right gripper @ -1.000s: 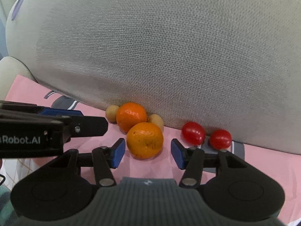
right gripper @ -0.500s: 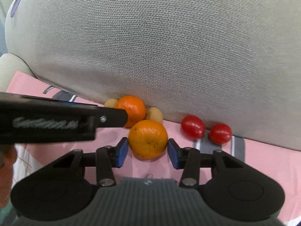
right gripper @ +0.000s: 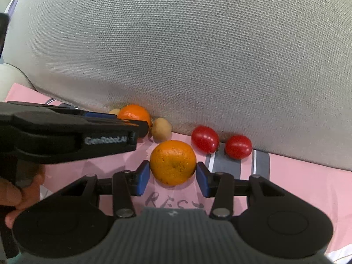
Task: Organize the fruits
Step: 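Close the right tool on a mandarin while the left tool grasps the other mandarin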
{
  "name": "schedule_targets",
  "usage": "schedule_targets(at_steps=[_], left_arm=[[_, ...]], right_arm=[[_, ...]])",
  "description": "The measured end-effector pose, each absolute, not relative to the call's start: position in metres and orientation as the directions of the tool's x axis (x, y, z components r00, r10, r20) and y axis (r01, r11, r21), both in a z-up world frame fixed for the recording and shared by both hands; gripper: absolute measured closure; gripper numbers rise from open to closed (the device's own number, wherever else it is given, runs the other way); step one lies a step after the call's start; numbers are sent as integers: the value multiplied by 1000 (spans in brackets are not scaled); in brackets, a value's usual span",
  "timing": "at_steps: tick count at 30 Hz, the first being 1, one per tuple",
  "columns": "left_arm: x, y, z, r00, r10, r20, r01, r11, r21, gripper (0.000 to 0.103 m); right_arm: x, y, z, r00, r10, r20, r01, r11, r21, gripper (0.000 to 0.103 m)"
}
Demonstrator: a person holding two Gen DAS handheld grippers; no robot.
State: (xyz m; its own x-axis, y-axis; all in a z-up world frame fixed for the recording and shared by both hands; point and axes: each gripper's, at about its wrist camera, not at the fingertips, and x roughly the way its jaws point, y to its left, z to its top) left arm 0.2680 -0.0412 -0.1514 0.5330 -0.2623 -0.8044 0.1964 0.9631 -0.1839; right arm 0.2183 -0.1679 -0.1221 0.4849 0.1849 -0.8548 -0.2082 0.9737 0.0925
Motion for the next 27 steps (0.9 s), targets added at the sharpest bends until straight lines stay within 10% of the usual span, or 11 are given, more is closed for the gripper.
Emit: schedule_targets(at_steps=[27], left_arm=[[209,-36,-97,555,-280,-783,216,958,-190,57]], right_arm=[[177,-175,-83,548,243,-800,-256,960,117,60]])
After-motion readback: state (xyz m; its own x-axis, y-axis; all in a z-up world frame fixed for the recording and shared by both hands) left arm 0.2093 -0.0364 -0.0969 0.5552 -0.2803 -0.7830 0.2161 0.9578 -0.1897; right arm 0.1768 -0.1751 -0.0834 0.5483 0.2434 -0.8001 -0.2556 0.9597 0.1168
